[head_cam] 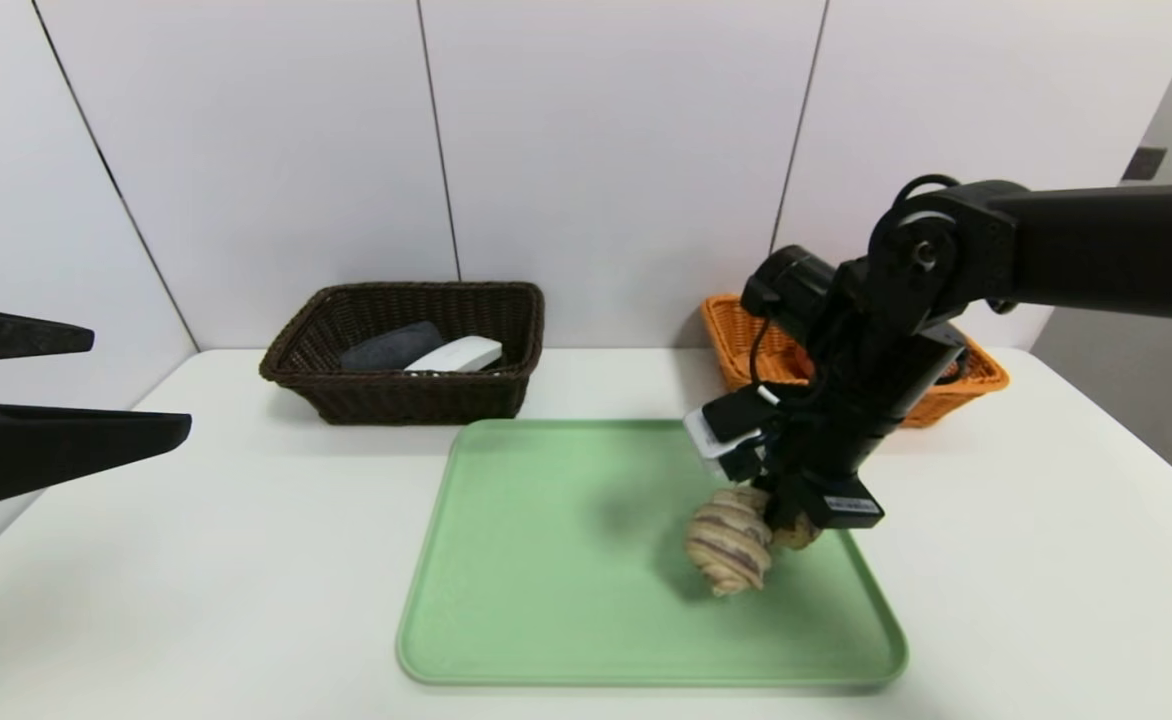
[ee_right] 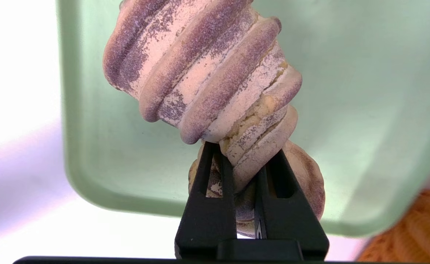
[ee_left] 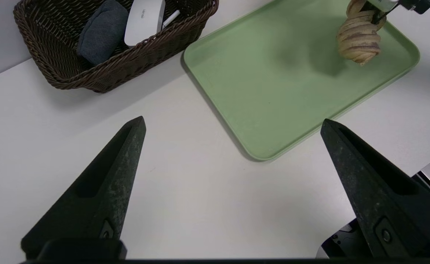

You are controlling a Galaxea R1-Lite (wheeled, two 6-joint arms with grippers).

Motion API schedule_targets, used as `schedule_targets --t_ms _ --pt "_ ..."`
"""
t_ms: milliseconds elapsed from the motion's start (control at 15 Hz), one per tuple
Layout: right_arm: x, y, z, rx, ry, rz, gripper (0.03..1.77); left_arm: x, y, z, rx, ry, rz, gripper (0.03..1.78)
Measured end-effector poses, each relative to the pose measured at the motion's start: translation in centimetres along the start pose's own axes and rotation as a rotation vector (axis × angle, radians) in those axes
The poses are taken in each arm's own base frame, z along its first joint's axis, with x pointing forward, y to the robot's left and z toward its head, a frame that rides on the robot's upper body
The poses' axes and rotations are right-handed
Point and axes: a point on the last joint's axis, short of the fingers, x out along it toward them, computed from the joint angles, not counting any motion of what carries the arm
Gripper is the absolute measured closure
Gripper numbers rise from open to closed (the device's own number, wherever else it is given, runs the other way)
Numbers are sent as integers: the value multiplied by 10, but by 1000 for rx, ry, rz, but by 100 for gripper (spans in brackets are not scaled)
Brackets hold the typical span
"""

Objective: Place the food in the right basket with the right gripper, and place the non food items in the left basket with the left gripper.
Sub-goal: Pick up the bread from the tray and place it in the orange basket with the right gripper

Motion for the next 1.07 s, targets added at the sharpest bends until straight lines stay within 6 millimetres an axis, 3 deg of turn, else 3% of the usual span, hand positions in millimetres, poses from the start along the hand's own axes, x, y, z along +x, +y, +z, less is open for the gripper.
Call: schedule_targets --t_ms 267,467,800,1067 --pt "-38 -2 -6 64 -125 -121 161 -1 0 0 1 -5 0 12" --pt "-61 -11 -22 118 -220 -235 161 -2 0 0 1 -5 -1 12" --pt "-79 -17 -55 283 -232 -325 161 -1 0 -2 2 1 -3 12" --pt "-88 -22 -67 488 -282 -392 161 -1 -1 -4 1 5 -10 12"
